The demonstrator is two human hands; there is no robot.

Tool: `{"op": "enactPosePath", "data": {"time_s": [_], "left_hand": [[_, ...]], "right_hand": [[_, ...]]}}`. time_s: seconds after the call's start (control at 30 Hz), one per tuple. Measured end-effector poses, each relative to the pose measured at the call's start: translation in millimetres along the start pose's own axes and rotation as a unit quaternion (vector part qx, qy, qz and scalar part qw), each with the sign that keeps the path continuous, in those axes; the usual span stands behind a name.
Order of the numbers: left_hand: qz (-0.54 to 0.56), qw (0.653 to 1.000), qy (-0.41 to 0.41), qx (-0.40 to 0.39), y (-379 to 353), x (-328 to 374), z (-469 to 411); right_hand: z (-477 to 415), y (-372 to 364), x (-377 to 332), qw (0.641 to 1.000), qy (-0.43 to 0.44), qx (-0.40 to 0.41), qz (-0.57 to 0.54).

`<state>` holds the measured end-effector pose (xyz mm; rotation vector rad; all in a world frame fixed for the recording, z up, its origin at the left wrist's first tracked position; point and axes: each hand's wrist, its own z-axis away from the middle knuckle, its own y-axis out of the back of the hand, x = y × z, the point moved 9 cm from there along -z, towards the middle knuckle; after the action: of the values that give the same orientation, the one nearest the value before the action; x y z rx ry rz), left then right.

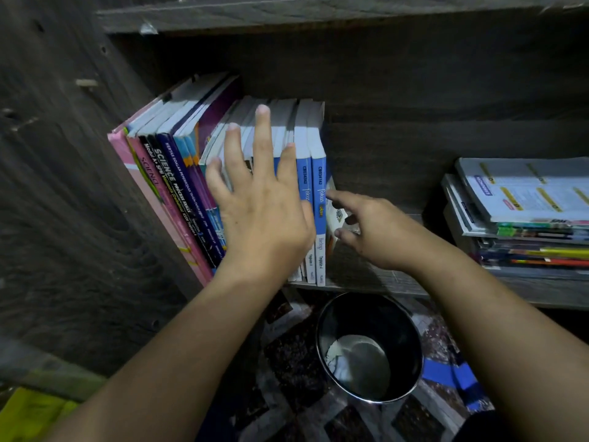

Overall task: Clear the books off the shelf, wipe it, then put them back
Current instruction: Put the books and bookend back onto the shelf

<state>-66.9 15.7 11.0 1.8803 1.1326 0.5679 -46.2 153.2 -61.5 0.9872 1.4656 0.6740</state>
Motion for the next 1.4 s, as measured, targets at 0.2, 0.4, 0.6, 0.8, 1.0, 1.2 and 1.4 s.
{"op": "enactPosePath", "data": {"time_s": [0.2,0.4,0.6,0.8,1.0,1.2,1.4], "left_hand": [[0.066,0.997,0.024,0.028,19,-2,21],[0.236,0.969,0.062,0.048,44,3,44],[0.140,0.966,0.102,-0.194,23,8,25],[0.015,0.969,-0.036,-0.243,84,7,31],[0.007,0.932,-0.112,-0.343,88,26,28],[0.080,0.971,-0.080,-0.212,71,52,-17],[0.083,0.991,-0.064,-0.089,16,68,-34]], "right_hand": [[6,-7,9,0.999,-0.015,-0.030,-0.004],[8,-10,20,0.997,-0.035,-0.055,-0.029],[7,-15,26,0.996,-0.045,-0.071,-0.040],[8,-34,30,0.991,-0.030,-0.123,-0.047],[20,-11,51,0.989,-0.065,-0.126,-0.033],[37,-3,49,0.974,-0.093,-0.182,-0.102],[30,-63,51,0.951,-0.108,-0.213,-0.198]]}}
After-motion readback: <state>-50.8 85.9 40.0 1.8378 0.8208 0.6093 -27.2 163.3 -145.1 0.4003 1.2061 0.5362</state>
